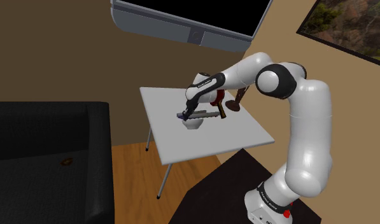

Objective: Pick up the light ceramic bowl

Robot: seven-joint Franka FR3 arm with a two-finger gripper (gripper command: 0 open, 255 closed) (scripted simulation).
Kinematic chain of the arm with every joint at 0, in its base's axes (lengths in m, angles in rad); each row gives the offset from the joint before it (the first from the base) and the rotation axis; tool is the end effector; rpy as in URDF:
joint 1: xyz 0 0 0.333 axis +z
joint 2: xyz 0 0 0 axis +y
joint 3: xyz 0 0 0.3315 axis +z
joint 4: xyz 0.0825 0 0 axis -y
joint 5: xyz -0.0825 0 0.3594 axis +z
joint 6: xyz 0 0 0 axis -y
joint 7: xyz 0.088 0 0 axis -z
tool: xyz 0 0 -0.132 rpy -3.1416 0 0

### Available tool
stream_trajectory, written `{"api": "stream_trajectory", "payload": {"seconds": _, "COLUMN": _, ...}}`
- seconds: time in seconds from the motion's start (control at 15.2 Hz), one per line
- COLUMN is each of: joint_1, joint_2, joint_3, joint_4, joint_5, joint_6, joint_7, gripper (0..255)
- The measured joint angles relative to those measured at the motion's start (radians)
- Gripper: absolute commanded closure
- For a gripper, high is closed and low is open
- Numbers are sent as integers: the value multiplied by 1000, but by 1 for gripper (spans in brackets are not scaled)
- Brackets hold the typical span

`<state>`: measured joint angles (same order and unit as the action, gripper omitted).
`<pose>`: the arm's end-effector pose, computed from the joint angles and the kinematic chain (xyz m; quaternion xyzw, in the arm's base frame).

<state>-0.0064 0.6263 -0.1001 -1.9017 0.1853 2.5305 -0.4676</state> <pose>0.6212 -0.0631 0.1769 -0.9932 -0.1141 -0.0111 0.0219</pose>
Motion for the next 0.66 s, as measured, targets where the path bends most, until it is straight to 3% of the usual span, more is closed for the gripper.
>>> {"api": "stream_trajectory", "payload": {"seconds": 0.66, "joint_1": 11, "joint_2": -100, "joint_3": -16, "joint_4": -15, "joint_5": -20, "joint_6": -84, "joint_7": 16, "gripper": 255}}
